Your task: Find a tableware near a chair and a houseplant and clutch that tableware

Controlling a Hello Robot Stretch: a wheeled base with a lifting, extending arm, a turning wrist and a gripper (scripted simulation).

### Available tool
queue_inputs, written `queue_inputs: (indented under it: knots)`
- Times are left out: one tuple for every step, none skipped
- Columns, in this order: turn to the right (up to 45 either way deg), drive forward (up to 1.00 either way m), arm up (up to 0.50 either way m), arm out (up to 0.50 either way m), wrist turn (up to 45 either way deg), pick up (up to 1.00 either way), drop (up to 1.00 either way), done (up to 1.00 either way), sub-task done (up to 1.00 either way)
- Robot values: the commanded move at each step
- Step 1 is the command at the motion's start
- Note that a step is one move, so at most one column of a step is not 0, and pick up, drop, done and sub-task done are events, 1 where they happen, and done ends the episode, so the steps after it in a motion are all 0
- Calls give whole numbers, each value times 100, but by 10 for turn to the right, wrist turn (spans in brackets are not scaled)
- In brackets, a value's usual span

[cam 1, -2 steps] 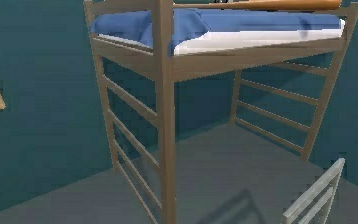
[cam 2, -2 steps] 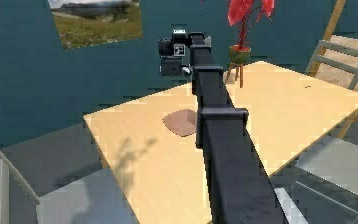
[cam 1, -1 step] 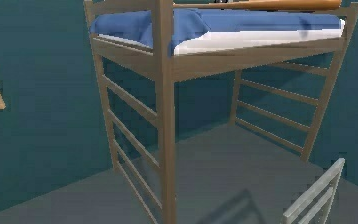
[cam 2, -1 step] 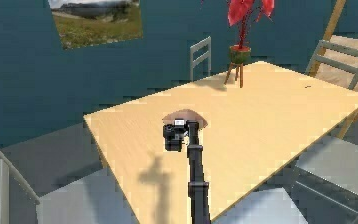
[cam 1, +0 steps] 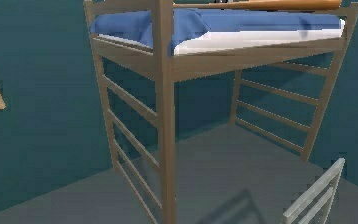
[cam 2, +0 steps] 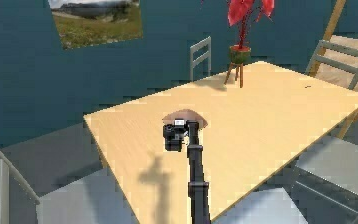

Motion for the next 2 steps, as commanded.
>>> queue_inputs:
  knots:
    - [0, 0, 10, 0, 0, 0, 0, 0, 0]
    - [0, 0, 0, 0, 0, 0, 0, 100, 0]
